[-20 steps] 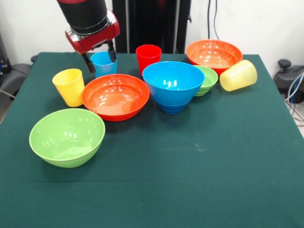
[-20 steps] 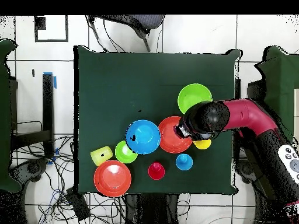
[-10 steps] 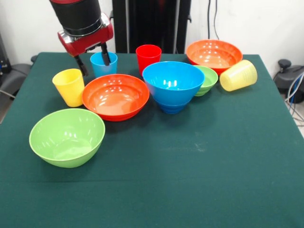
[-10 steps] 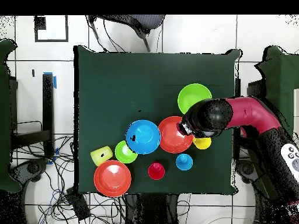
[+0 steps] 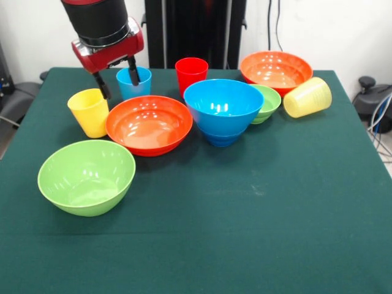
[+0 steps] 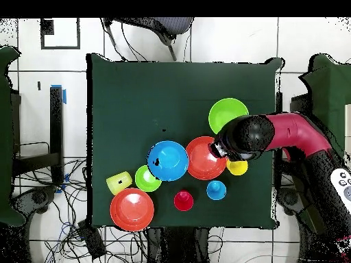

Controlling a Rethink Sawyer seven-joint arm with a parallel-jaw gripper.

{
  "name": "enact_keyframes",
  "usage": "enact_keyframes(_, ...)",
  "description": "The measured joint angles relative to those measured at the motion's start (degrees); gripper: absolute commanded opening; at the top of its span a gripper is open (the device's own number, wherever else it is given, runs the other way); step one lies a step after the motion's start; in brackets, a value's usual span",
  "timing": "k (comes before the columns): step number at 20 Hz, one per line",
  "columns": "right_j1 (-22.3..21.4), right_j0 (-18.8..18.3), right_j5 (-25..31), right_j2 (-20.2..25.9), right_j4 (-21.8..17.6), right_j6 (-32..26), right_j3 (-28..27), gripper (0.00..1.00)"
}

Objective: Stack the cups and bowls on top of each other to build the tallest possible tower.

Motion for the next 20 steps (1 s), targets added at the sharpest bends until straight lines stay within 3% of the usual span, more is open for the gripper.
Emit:
enact_keyframes(11, 0.1, 2.8, -4.0, -1.6, -6.9, 0.0, -0.4, 1.00)
enact_keyframes(20, 0.3, 4.1, -7.9, -2.8, -9.8, 0.0, -0.4, 1.00)
